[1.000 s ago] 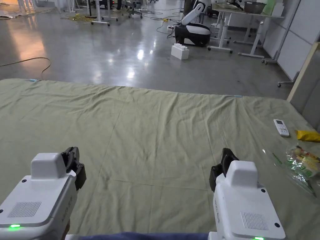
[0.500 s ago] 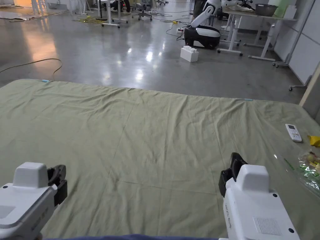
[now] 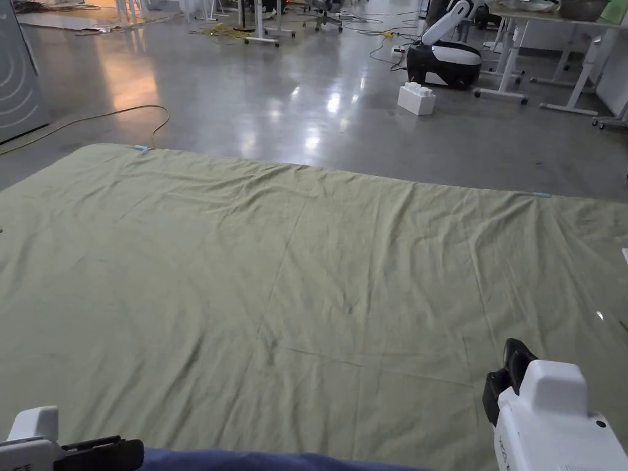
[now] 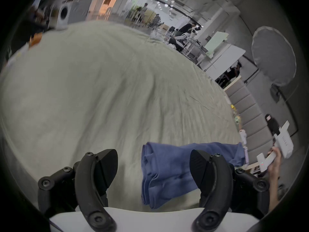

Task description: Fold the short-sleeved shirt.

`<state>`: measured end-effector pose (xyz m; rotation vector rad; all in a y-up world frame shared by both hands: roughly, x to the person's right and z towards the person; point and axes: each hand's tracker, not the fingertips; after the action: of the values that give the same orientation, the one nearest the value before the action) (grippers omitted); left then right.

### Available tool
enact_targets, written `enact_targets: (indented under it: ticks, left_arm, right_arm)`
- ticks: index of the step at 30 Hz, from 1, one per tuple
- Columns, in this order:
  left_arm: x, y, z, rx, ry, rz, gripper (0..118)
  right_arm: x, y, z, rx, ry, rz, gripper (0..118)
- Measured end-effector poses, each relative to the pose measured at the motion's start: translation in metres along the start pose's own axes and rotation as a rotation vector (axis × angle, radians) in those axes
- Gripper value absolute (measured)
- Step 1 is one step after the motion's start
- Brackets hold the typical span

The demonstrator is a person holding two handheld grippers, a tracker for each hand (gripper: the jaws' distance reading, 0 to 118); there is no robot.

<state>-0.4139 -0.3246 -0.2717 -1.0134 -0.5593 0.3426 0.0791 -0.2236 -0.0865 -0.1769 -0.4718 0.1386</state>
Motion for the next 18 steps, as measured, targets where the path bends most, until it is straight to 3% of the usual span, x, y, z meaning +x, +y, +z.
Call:
enact_targets:
  ticks: [11, 14, 17, 18]
  left_arm:
    - [-0.056, -0.005, -0.030, -0.131, -0.426, 0.293, 89]
    - [-0.051, -0.009, -0.040, -0.154, -0.466, 0.263, 84]
    - [-0.050, -0.014, -0.048, -0.139, -0.485, 0.278, 68]
    - [-0.049, -0.015, -0.051, -0.140, -0.471, 0.295, 50]
  right_arm:
    - [-0.001, -0.014, -0.001, -0.070, 0.007, -0.019, 0]
    - [-0.003, -0.015, -0.001, -0.082, 0.007, -0.018, 0]
    - [-0.004, -0.017, -0.002, -0.089, 0.008, -0.015, 0]
    - [-0.004, -0.017, -0.002, -0.090, 0.007, -0.012, 0]
